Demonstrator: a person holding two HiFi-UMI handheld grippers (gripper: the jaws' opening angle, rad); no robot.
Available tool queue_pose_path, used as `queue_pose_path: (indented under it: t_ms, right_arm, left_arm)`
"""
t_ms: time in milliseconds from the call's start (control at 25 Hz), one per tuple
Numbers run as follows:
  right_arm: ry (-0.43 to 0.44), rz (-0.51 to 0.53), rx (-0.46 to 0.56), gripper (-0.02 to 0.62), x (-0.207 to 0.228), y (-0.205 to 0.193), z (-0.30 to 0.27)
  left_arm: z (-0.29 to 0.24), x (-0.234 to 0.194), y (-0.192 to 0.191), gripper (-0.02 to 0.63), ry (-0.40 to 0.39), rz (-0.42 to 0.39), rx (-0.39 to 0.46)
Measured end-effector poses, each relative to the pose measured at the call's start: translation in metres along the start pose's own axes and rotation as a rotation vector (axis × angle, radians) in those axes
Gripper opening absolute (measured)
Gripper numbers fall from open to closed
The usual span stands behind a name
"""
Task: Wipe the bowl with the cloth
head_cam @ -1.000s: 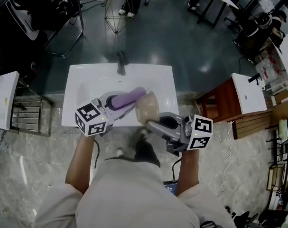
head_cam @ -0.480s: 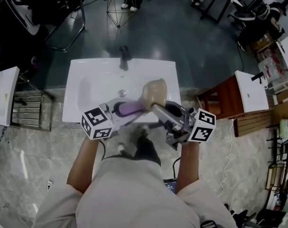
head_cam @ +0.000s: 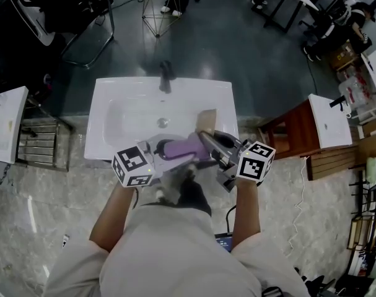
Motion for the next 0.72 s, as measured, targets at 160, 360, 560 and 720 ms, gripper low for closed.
queue_pose_path:
  t_ms: [160,360,560,720]
  right_arm:
    - [-0.025,-0.020,0.001,0.012,0.006,-0.008,0.006]
    - [-0.023,0.015,-0.084,0.012,-0.002,-0.023,0.006]
    - [0.026,0.055,-0.109,0.012,-0.018,-0.025,0.007]
    - [0.064,0.104,-0.125,0.012,-0.029,-0.024,0.013]
  left_arm:
    - [0.004,-0.005,0.013,0.121,0.062,-0.059,0.019]
    - [0.008,-0.010,0.041,0.120,0.088,-0.107,0.066]
    - [0.004,-0.015,0.052,0.120,0.117,-0.126,0.056]
    - [0.003,-0.017,0.058,0.120,0.147,-0.123,0.069]
Point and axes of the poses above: the fingertips, and each gripper's own axes: z backward along the fingers, x to its right, y out of its top, the point moved 4 cm from there along z, backward along the fingers, and after that the axes turned 12 degrees about -x, right-handed, at the moved point
